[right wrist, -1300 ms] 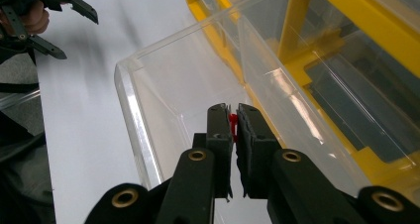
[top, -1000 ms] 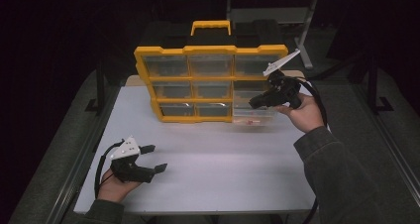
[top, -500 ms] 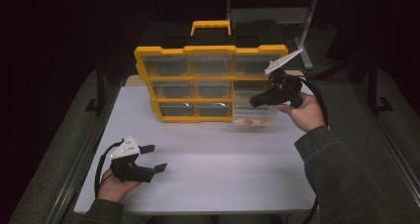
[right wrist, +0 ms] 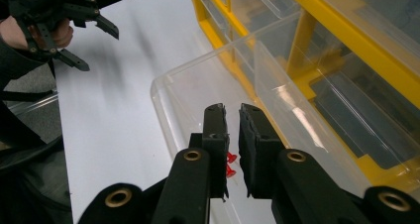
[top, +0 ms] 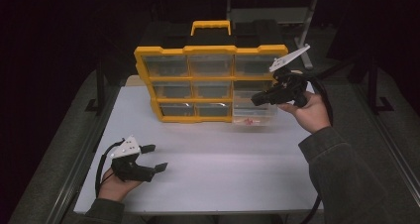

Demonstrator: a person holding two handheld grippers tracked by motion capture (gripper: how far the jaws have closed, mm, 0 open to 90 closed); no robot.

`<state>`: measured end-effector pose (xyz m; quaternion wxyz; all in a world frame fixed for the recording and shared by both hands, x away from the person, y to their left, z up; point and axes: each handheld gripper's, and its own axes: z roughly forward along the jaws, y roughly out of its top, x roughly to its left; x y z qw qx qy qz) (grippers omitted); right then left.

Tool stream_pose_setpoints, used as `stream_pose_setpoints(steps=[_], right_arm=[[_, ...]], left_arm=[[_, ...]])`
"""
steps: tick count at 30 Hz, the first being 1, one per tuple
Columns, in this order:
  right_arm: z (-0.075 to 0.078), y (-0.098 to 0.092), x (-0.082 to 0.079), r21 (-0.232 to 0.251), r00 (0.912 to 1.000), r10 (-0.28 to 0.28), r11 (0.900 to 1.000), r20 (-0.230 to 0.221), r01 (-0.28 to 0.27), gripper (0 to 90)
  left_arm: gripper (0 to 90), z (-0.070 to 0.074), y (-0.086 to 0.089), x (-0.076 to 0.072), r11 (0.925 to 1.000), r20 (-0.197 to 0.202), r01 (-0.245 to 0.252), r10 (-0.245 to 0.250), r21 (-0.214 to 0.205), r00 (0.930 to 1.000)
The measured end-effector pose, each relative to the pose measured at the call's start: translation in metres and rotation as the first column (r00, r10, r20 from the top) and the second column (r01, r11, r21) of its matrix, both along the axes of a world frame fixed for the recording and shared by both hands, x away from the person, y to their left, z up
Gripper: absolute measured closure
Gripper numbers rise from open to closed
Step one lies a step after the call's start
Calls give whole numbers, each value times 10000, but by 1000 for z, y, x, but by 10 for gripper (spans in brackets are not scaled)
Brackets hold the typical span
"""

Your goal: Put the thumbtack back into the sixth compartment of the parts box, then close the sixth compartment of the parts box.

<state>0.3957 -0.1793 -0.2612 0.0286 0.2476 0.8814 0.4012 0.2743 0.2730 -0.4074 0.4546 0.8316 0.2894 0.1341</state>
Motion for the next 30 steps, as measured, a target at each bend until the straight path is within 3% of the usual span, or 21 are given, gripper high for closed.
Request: stream_pose_setpoints(steps=[15, 20, 30], right_arm=[[12, -3, -18, 237, 9998, 138, 9996, 139, -141, 808], [15, -2, -21, 143, 9996, 251, 9996, 145, -253, 806], [22, 5, -42, -83, 9959, 770, 9970, 469, -767, 802]], left_arm=[[196, -1, -1, 0, 10000, -53, 3, -3, -25, 10000], [196, -1, -1, 2, 9998, -58, 94, -93, 153, 9999], [197, -1, -3, 0, 9999, -80, 113, -112, 85, 9999]])
